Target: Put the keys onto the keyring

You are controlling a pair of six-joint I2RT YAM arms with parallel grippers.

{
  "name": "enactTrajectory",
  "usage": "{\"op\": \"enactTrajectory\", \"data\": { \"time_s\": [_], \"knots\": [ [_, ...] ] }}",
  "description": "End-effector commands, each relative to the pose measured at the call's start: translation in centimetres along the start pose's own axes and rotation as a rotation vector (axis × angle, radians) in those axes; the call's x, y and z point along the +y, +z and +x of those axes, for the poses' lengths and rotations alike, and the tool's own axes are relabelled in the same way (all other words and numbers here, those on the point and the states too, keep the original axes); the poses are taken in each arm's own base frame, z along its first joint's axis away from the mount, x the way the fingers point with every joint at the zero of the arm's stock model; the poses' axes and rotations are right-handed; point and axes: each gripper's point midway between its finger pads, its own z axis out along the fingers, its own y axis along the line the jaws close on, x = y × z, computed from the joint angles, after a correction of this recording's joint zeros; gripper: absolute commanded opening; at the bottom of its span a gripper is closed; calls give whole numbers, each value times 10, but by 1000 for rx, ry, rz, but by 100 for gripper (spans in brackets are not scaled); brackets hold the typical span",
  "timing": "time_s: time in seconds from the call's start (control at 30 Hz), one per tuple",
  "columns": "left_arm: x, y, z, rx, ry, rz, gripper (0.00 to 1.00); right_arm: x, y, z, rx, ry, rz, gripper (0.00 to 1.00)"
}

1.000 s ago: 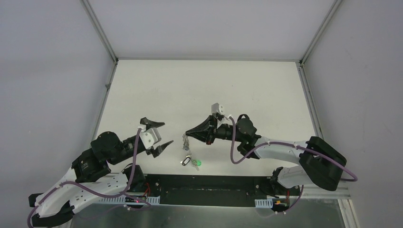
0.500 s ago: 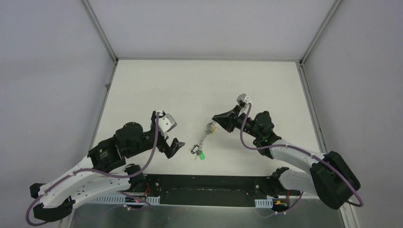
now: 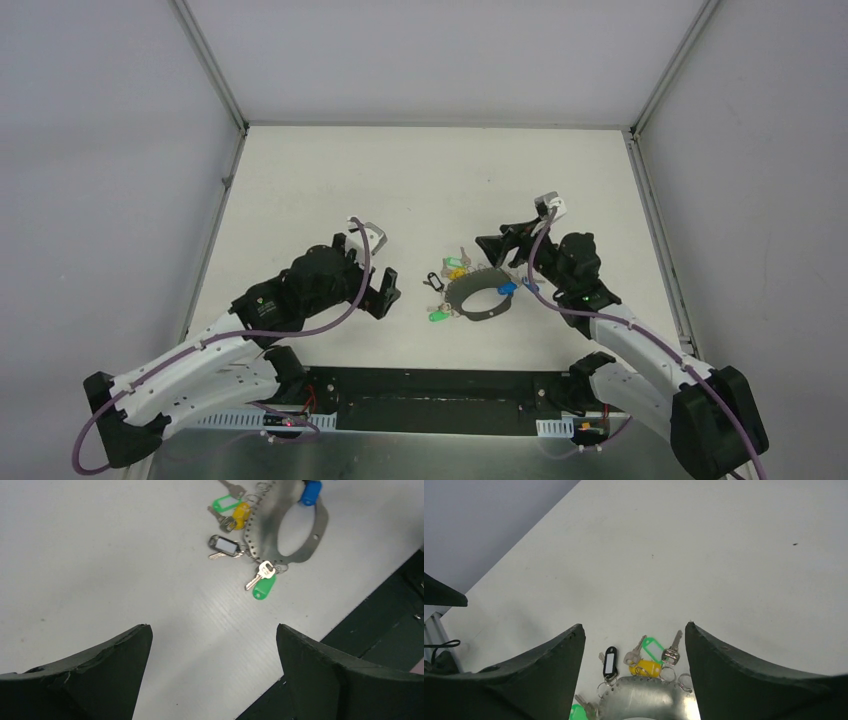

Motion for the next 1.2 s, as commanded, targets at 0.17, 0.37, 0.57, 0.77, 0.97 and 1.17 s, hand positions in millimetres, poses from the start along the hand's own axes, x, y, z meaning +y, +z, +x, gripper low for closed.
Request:
{"op": "enactTrajectory", "data": {
  "time_s": [0.17,0.37,0.57,0.77,0.97,1.17],
  "knots": [
    [44,12,15,-27,-188,-71,99,-46,-10,6,60,20,193,91],
    [90,22,26,-61,-286,-144,99,-87,-21,14,92,24,335,99],
    [162,19,26,-110,-361,-249,99,-139,-46,19,91,29,562,100],
    [210,13,35,-68,-249,-384,99,-158,-54,12,97,-30,616,100],
    [237,17,38,-183,-189,-501,99,-193,-74,18,94,-175,786,100],
    [249,25,42,-313,-74,-535,99,-207,-76,32,66,-229,810,100]
  ]
}}
